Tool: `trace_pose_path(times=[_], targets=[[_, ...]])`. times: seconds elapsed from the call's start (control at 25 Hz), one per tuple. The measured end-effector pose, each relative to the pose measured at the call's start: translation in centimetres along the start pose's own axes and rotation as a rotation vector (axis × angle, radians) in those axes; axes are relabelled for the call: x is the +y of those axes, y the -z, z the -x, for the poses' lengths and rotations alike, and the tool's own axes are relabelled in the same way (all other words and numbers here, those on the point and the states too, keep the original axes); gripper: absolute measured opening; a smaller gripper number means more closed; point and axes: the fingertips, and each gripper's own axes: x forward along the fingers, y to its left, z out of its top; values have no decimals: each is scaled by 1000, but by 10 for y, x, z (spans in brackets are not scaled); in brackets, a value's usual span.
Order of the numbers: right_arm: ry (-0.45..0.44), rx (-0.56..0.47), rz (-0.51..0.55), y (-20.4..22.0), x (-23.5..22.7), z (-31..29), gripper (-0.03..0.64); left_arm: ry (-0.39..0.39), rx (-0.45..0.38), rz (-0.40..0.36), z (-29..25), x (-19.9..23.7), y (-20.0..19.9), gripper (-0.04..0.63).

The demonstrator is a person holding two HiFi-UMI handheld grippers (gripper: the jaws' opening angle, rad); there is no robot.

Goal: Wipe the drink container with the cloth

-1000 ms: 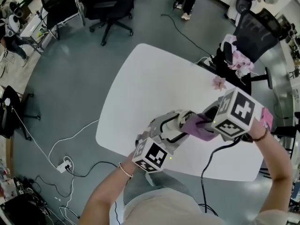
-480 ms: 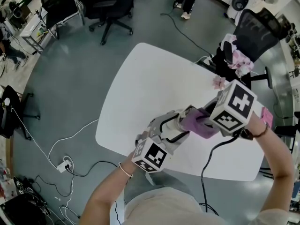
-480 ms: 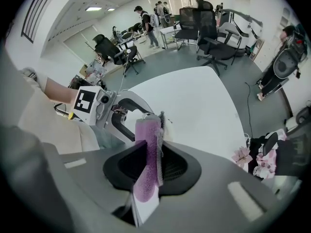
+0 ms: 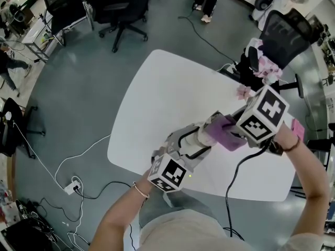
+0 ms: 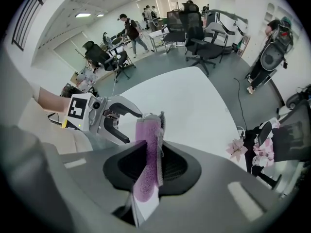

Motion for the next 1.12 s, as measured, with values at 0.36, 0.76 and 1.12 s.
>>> trace_pose_path(times=[0.36, 0.76, 1.12], targets=[[53, -39, -68, 8, -16, 11, 72, -2, -1, -2, -2, 1, -1, 285], [32, -74, -90, 9, -8, 29, 72, 5, -1, 3, 1, 3, -2, 285], [-48, -66, -31, 14, 31, 21, 72, 7, 0, -3, 0, 2, -2, 284]])
